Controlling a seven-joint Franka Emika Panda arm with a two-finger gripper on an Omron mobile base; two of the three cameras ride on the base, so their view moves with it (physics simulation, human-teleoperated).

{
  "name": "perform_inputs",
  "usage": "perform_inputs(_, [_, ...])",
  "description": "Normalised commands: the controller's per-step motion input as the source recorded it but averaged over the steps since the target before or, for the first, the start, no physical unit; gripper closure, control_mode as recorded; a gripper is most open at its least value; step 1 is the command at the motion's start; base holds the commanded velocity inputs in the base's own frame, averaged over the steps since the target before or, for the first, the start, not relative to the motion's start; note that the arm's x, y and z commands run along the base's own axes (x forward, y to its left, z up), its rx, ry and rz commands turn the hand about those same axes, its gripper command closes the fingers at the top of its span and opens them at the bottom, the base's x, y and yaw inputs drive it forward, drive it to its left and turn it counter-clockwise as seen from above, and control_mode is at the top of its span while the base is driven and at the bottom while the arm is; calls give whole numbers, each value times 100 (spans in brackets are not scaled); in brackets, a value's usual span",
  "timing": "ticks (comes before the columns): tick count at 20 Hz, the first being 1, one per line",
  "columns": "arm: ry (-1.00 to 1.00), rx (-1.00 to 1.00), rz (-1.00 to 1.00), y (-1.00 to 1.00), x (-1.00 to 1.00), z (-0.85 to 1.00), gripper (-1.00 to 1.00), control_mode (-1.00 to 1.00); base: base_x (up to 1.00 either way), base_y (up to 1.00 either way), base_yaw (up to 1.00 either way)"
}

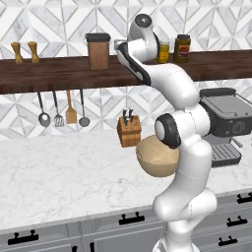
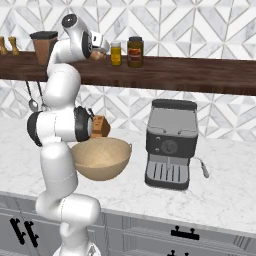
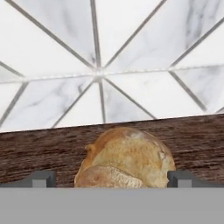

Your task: Open the cabinet, pick up the bread from the cabinet and place it in the basket. Then move the basket to the dining counter.

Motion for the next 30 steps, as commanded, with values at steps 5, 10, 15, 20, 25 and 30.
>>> perform_inputs(5, [0, 0, -4, 0, 0, -27, -100, -100, 0, 0, 0])
perform_inputs(10, [0, 0, -4, 0, 16, -30, -100, -100, 0, 0, 0])
perform_inputs(15, [0, 0, 0, 0, 32, -18, 100, -100, 0, 0, 0])
perform_inputs(20, [0, 0, 0, 0, -9, -31, 100, -100, 0, 0, 0])
perform_inputs(25, [-3, 1, 0, -4, -60, -29, 100, -100, 0, 0, 0])
perform_inputs(30, [-12, 0, 0, -9, -86, 0, 100, -100, 0, 0, 0])
